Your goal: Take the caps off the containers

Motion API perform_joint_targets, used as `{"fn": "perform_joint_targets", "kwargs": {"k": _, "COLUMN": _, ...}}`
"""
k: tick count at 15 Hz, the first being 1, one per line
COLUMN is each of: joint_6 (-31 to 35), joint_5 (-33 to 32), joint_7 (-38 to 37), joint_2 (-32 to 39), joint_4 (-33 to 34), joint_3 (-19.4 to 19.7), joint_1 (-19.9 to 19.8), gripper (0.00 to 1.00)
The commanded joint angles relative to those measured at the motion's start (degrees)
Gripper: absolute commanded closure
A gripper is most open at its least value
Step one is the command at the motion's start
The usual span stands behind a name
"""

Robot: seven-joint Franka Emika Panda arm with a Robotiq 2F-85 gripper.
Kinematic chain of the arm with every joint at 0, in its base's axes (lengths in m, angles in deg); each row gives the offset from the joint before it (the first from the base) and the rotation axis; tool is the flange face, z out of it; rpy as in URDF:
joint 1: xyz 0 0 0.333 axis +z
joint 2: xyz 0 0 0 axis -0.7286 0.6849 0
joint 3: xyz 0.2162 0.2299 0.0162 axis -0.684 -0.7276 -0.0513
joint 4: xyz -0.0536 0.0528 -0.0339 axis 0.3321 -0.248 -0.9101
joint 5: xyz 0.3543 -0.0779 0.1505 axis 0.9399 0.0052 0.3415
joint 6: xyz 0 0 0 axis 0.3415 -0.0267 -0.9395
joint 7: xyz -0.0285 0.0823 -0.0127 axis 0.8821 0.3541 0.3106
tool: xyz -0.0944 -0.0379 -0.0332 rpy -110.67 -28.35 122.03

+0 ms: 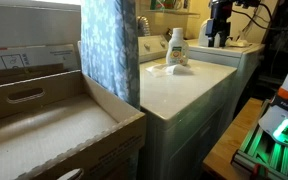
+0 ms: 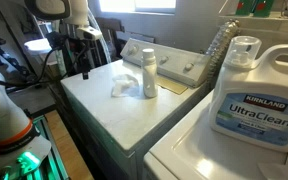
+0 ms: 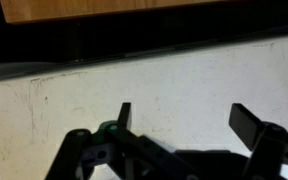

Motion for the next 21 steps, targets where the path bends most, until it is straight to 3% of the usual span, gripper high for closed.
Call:
{"fn": "perform_joint_targets", "kwargs": {"k": 1, "joint_6": -0.11, "joint_5": 0.15, "joint_7": 0.16, "joint_2": 0.05, "joint_4": 0.09, "joint_3": -0.23, "joint_1": -0.28, "gripper": 0.0}}
{"fn": "perform_joint_targets", "kwargs": {"k": 5, "joint_6": -0.02, "joint_5": -0.8, "joint_7": -1.6, "joint_2": 0.85, "joint_4": 0.68, "joint_3": -0.4, "joint_1": -1.6, "gripper": 0.0}}
{"fn": "perform_joint_targets", "kwargs": {"k": 9, "joint_6": 2.56, "joint_5": -10.94, "joint_7": -4.29, "joint_2": 5.27, "joint_4": 7.01, "joint_3": 3.65, "joint_1": -11.34, "gripper": 0.0}}
{"fn": "perform_joint_targets", "kwargs": {"k": 14, "joint_6": 11.23, "joint_5": -19.69, "joint_7": -7.16, "joint_2": 14.79, "joint_4": 21.08, "joint_3": 8.02, "joint_1": -18.98, "gripper": 0.0}}
{"fn": "perform_joint_targets", "kwargs": {"k": 17, "joint_6": 17.31, "joint_5": -22.48, "joint_7": -12.63, "joint_2": 19.99, "joint_4": 27.61, "joint_3": 8.58, "joint_1": -21.57, "gripper": 0.0}}
{"fn": "perform_joint_targets", "kwargs": {"k": 18, "joint_6": 14.97, "joint_5": -20.69, "joint_7": -8.93, "joint_2": 15.25, "joint_4": 23.38, "joint_3": 8.99, "joint_1": -19.86, "gripper": 0.0}}
{"fn": "perform_joint_targets", "kwargs": {"k": 21, "joint_6": 16.3, "joint_5": -21.46, "joint_7": -11.29, "joint_2": 19.42, "joint_4": 27.59, "joint_3": 9.25, "joint_1": -20.4, "gripper": 0.0}}
